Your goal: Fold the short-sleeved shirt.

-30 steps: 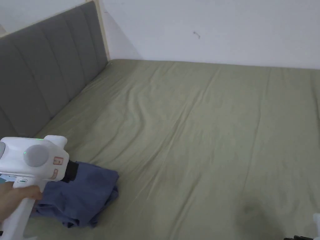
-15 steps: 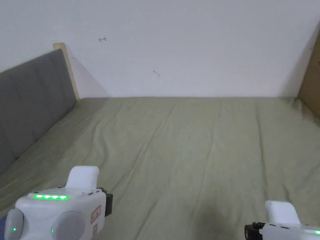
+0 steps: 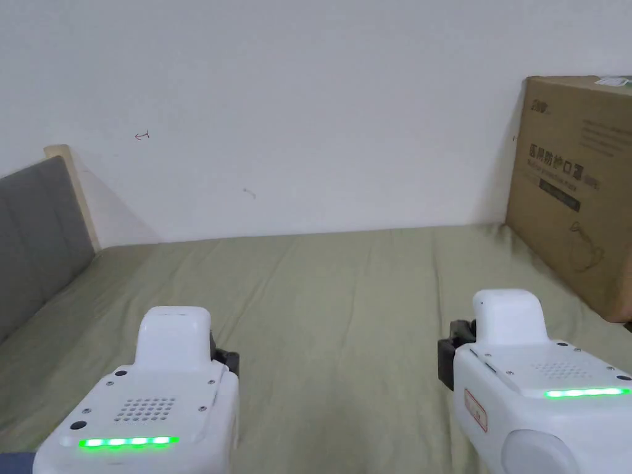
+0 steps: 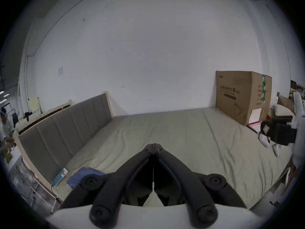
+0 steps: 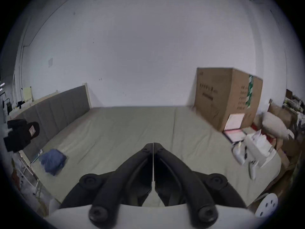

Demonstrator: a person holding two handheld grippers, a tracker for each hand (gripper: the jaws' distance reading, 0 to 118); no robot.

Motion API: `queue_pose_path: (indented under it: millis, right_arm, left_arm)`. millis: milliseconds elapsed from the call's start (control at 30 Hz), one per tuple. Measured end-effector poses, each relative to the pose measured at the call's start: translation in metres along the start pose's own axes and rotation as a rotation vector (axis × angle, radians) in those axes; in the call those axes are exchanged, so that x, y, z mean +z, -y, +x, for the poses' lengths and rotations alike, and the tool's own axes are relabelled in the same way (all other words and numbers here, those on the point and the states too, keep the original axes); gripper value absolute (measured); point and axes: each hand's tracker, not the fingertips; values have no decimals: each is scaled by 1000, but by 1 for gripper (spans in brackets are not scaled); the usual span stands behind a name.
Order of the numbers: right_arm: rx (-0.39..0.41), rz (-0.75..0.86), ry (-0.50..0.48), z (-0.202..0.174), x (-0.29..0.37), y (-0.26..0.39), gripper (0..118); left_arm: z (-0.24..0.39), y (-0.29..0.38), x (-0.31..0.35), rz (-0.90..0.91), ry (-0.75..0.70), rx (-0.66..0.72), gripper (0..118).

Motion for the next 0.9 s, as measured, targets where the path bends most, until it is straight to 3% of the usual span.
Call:
queue_pose_path:
  millis: [100, 233, 300, 333, 367, 400, 433, 467, 500, 767, 900]
  right_arm:
    - [49, 54, 42, -5, 7, -10, 1]
    - [48, 85, 66, -8, 8, -10, 1]
    - [41, 91, 69, -8, 8, -10, 3]
    - [32, 93, 75, -8, 8, -9, 7]
    - [26, 100, 70, -8, 8, -9, 21]
    - [21, 102, 65, -7, 8, -10, 41]
    - [20, 101, 61, -7, 8, -11, 69]
    - [18, 104, 57, -6, 7, -11, 105]
    - [17, 105, 58, -7, 7, -11, 118]
    - [26, 151, 60, -9, 14, -15, 118]
    - [30, 155, 56, -10, 15, -14, 118]
  left_arm:
    - [7, -5, 3, 29, 10, 9, 0]
    - [10, -9, 4, 64, 29, 29, 1]
    - [10, -9, 4, 80, 21, 30, 16]
    - [9, -10, 6, 95, 26, 29, 32]
    - [8, -11, 8, 105, 31, 36, 64]
    - [6, -11, 7, 112, 40, 41, 88]
    - [4, -13, 8, 120, 48, 57, 105]
    - [3, -15, 10, 121, 58, 71, 111]
    - [1, -15, 13, 143, 83, 83, 111]
    - [0, -24, 12, 128, 87, 39, 111]
    - [-5, -21, 8, 89, 118, 94, 111]
